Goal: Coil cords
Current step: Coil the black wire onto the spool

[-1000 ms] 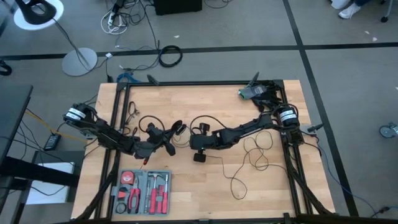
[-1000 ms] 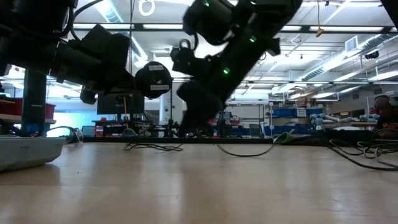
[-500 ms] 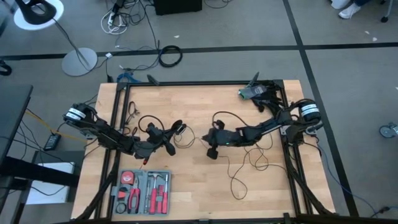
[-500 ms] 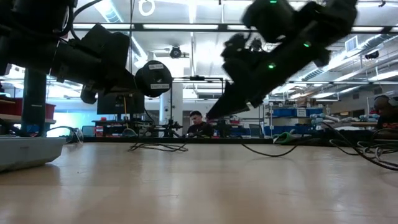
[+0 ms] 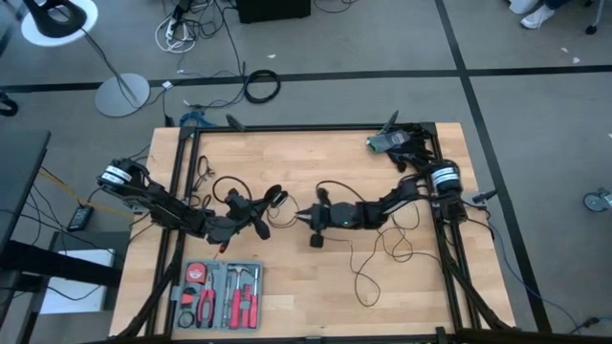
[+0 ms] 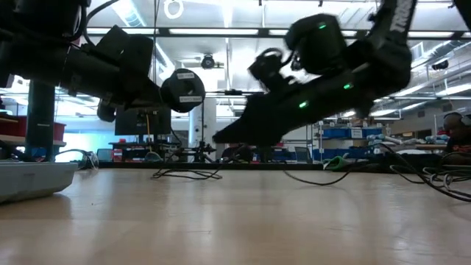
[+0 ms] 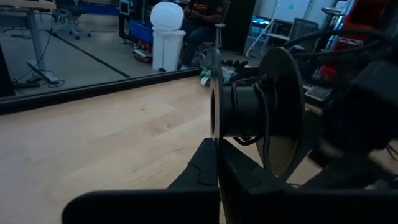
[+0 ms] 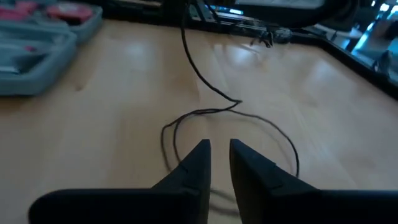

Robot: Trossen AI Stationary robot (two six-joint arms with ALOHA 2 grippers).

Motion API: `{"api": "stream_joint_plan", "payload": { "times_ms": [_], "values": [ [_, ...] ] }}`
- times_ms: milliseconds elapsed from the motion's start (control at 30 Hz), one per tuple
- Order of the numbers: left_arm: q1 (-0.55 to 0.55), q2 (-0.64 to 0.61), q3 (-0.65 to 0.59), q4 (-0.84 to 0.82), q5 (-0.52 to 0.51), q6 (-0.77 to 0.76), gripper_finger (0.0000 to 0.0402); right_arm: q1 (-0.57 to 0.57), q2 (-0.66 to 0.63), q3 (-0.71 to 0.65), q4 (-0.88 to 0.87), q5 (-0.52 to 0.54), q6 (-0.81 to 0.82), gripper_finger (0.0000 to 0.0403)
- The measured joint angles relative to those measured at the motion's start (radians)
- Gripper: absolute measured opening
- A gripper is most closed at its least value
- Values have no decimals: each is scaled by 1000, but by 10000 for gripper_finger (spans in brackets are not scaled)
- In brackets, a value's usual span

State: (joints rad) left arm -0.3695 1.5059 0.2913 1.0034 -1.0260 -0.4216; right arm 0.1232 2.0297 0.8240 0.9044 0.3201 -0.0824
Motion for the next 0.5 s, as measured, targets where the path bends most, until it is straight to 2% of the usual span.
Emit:
{"api": "stream_joint_plan", "payload": {
  "times_ms": [233,500],
  "values": [
    [0,0,0,39,31,50,0,-17,131,162,0,28,-83,92],
    [0,0,0,42,35,51,0,-25,194,249,-5,28,-132,107]
  ]
}}
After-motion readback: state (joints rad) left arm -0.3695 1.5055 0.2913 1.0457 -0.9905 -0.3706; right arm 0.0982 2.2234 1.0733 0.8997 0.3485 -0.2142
